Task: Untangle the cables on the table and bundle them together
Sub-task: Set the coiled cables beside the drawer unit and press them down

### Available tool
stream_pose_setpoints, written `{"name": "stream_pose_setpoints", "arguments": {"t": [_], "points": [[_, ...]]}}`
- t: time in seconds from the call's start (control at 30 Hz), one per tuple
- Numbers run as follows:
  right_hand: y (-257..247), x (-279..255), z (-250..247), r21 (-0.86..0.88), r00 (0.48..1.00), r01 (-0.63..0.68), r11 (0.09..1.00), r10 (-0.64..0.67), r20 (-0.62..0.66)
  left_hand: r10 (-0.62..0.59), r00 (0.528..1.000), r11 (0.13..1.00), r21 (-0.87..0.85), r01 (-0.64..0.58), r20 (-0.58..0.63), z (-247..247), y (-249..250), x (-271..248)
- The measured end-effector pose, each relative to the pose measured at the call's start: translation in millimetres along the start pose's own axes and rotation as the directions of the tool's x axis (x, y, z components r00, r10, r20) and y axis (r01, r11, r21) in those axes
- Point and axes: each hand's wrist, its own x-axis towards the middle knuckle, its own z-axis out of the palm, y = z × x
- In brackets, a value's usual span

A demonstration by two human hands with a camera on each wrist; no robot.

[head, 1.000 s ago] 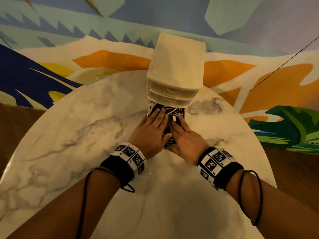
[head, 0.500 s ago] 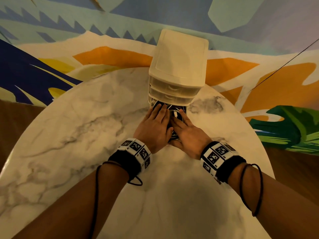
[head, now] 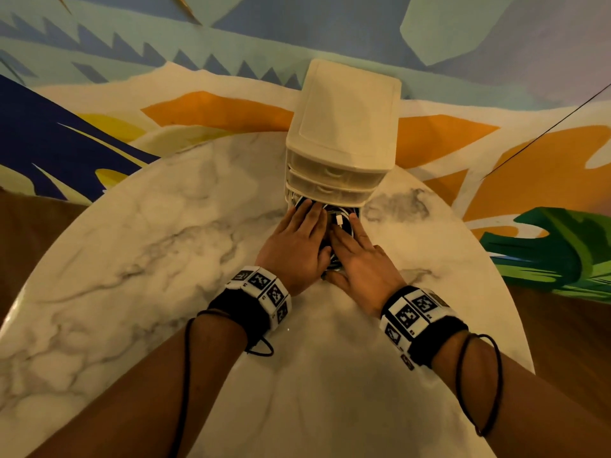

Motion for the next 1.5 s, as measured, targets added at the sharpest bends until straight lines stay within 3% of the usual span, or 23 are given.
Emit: {"name": "stream_pose_setpoints", "arguments": {"t": [0.27,0.4,0.67,0.8,0.93,1.0,1.1,1.5], "points": [[0.8,-1.3,2.4,0.043,0.982,0.147,0.988,-0.141,-0.125,-0.101,0.993,0.992,0.073,0.105,-0.055,-12.2,17.7,2.5],[-1.7,-1.0,3.2,0.098,0.985,0.11,0.989,-0.096,-0.143,-0.109,0.992,0.993,0.046,0.112,-0.057,-13.2,10.8,3.0],[-1.4,-0.2,9.6,-0.169,0.943,0.184,0.968,-0.223,-0.247,-0.042,0.997,0.995,0.098,0.035,0.068,-14.9,7.7,7.3],[1.0,-9.1,18.2,-0.1,0.951,0.181,0.978,-0.2,-0.237,-0.047,0.995,0.993,0.11,0.038,0.083,-16.9,18.7,1.0],[8.0,-13.5,24.3,-0.034,0.969,0.151,0.988,-0.155,-0.192,-0.038,0.995,0.998,0.039,0.042,-0.087,-15.9,11.6,-4.4],[6.8,-12.3,23.4,-0.023,0.982,0.126,0.992,-0.128,-0.14,-0.053,0.998,0.997,0.061,0.055,-0.042,-13.1,10.9,-7.6],[0.3,-12.2,22.4,-0.047,0.972,0.126,0.991,-0.133,-0.194,-0.135,0.989,0.991,0.013,0.135,0.056,-7.3,17.8,-7.1],[-22.3,-24.0,33.4,0.132,0.981,0.024,0.991,0.002,-0.196,-0.177,0.984,0.984,-0.014,0.178,0.029,-7.8,22.0,2.6]]}}
